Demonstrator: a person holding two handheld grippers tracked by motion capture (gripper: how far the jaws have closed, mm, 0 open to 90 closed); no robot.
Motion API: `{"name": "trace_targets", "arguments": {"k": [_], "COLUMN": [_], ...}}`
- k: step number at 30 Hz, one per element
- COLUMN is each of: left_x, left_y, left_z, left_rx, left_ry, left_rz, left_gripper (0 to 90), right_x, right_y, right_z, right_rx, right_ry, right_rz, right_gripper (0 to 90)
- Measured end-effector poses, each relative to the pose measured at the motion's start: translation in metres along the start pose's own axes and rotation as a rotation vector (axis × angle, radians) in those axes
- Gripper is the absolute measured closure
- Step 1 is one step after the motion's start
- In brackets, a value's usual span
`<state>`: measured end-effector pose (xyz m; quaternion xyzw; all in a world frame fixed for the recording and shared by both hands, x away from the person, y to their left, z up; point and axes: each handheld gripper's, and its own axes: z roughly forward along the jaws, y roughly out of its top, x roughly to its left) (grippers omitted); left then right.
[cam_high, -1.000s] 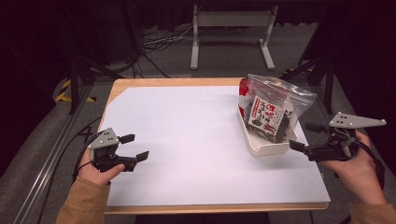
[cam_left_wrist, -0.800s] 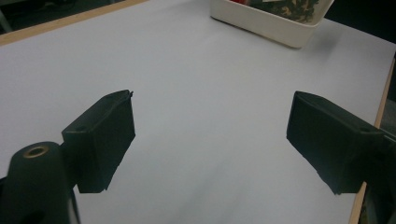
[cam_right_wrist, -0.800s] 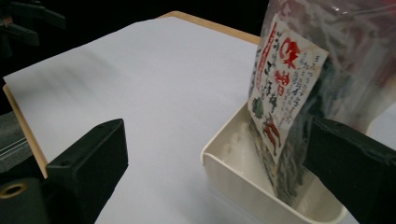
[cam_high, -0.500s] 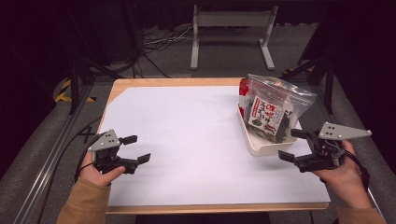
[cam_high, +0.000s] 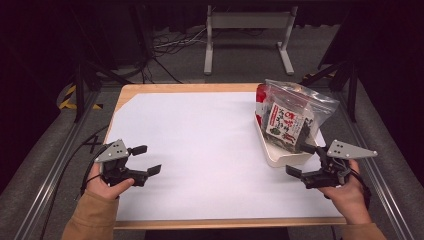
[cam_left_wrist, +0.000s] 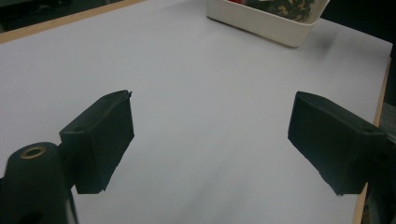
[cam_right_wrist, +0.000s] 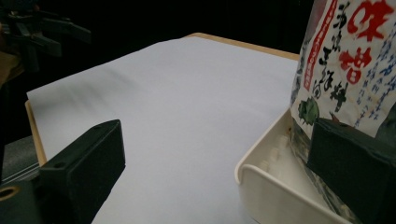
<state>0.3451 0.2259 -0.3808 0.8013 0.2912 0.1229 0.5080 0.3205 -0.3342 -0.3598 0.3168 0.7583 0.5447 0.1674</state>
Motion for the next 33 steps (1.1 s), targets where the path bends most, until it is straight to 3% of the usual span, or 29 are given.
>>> {"name": "trace_targets", "arguments": {"k": [8,12,16,33], "left_x": [-0.001,-0.001,0.0,0.002], "left_y": [-0.003,-0.003,-0.005,-0.011], "left_z": [0.004,0.006,0.006,0.005], "left_rx": [0.011,0.015,0.019,0.027], "left_ry": [-0.012,-0.013,-0.006,-0.005], "left_rz": [-0.003,0.013,0.009,-0.008], "left_gripper": [14.7,14.7,14.7,14.6], "right_x": [-0.001,0.001,0.003,0.006], "right_y": [-0.02,-0.029,-0.037,-0.036], "right_z": [0.008,0.013,0.019,0.02], "right_rx": [-0.015,0.008,0.022,0.049], "right_ry": [-0.022,-0.049,-0.042,-0.067], "right_rz": [-0.007,-0.031,-0.035,-0.037], "right_gripper": [3.8,3.8,4.1,5.2]}}
